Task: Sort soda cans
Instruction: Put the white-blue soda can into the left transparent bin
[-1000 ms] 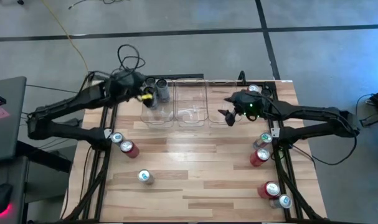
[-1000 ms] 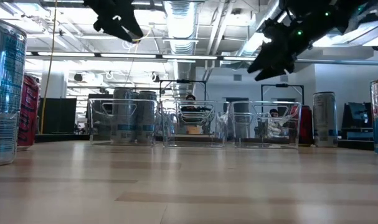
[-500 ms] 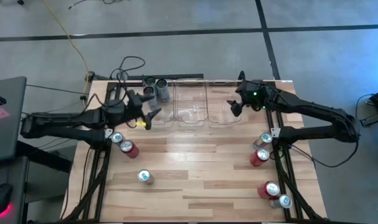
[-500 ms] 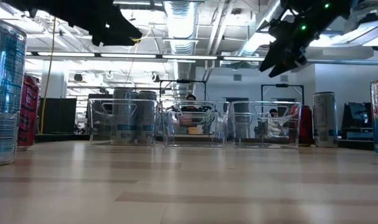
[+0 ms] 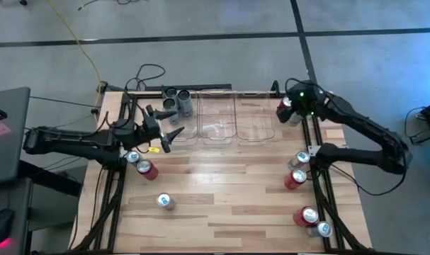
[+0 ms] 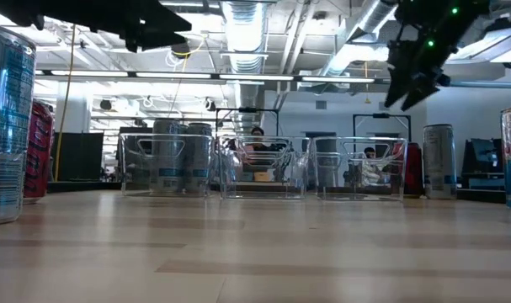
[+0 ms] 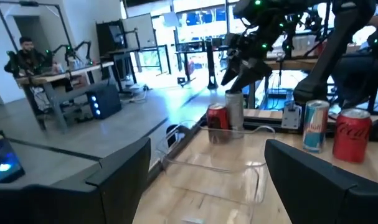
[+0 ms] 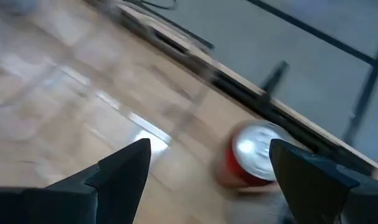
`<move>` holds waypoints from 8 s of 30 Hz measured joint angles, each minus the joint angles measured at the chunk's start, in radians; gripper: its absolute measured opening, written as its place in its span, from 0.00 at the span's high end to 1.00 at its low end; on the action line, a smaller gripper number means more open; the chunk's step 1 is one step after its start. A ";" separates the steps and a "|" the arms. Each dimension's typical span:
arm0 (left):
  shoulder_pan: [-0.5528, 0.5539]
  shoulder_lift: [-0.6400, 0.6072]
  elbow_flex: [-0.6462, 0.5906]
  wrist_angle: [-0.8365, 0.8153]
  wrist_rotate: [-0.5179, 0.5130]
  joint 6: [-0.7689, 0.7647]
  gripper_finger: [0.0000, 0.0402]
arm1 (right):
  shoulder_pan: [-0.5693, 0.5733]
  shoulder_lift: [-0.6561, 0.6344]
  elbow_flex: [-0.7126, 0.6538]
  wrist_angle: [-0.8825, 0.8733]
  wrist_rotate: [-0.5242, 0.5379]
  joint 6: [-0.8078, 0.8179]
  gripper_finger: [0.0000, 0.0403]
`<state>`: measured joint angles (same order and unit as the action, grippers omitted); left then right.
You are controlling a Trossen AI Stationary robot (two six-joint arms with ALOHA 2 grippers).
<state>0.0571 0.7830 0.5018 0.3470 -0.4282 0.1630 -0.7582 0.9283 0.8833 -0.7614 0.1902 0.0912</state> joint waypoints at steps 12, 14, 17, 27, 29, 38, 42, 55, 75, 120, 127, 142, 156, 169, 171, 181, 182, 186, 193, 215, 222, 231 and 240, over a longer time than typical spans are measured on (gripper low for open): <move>-0.003 -0.081 0.000 0.008 -0.002 0.145 0.23 | -0.170 0.002 0.069 -0.098 -0.061 -0.032 0.13; -0.003 -0.095 0.000 0.009 -0.002 0.148 0.23 | -0.163 0.011 0.068 -0.098 -0.051 -0.012 0.13; -0.003 -0.115 0.000 0.008 -0.002 0.147 0.23 | -0.148 0.029 0.068 -0.100 -0.003 0.048 0.13; -0.002 -0.177 0.000 -0.087 -0.002 0.133 0.23 | -0.119 0.169 0.184 -0.297 0.070 0.165 0.13; -0.002 -0.183 0.000 -0.095 -0.002 0.125 0.23 | -0.119 0.206 0.215 -0.345 0.079 0.180 0.13; -0.002 -0.184 0.000 -0.106 -0.002 0.101 0.23 | -0.093 0.345 0.275 -0.475 0.185 0.266 0.14; -0.002 -0.184 0.000 -0.116 -0.002 0.097 0.23 | -0.080 0.389 0.277 -0.488 0.259 0.322 0.18; -0.002 -0.189 0.000 -0.149 -0.002 0.120 0.23 | -0.069 0.419 0.277 -0.525 0.310 0.330 0.25; -0.002 -0.210 0.017 -0.148 -0.002 0.167 0.23 | -0.110 0.415 0.311 -0.416 0.286 0.573 0.25; 0.000 -0.247 0.017 -0.084 -0.005 0.257 0.23 | 0.087 0.396 -0.106 -0.412 0.154 0.827 0.25; 0.000 -0.247 0.017 -0.086 -0.005 0.255 0.23 | 0.279 0.361 -0.108 -0.334 0.024 0.885 0.25; 0.000 -0.246 0.017 -0.072 -0.002 0.258 0.23 | 0.558 0.133 -0.051 -0.156 -0.081 0.679 0.25; 0.000 -0.246 0.017 -0.072 0.000 0.257 0.23 | 0.885 0.233 -0.050 -0.005 -0.109 0.331 0.25; 0.000 -0.239 0.017 -0.075 -0.001 0.255 0.23 | 1.010 0.506 0.087 -0.101 0.112 -0.047 0.25; 0.000 -0.231 0.017 -0.075 -0.001 0.255 0.23 | 1.032 0.542 0.115 -0.177 0.111 -0.090 0.25; 0.000 -0.197 0.017 -0.059 -0.002 0.254 0.23 | 1.094 0.649 0.161 -0.340 0.165 -0.275 0.25; 0.000 -0.194 0.017 -0.058 -0.002 0.254 0.23 | 1.090 0.659 0.161 -0.342 0.174 -0.292 0.25; 0.000 -0.193 0.017 -0.057 -0.002 0.253 0.23 | 1.059 0.686 0.160 -0.348 0.209 -0.336 0.25; 0.000 -0.192 0.017 -0.061 -0.002 0.252 0.23 | 0.994 0.745 0.159 -0.344 0.209 -0.410 0.25; 0.000 -0.192 0.017 -0.078 -0.002 0.226 0.23 | 1.019 0.879 0.236 -0.180 0.119 -0.483 0.39; 0.000 -0.192 0.017 -0.081 -0.002 0.218 0.23 | 1.020 0.787 0.313 -0.041 -0.022 -0.408 0.46; 0.000 -0.188 0.017 -0.104 0.066 0.245 0.23 | 1.010 0.571 0.333 0.333 -0.026 -0.376 0.46; 0.000 -0.053 0.017 0.046 0.462 0.220 0.23 | 0.977 0.447 0.334 0.610 -0.035 -0.486 0.46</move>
<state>0.0568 0.7299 0.5190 0.3928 0.0340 0.3829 0.2188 1.3750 1.2171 -0.1514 0.1547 -0.3952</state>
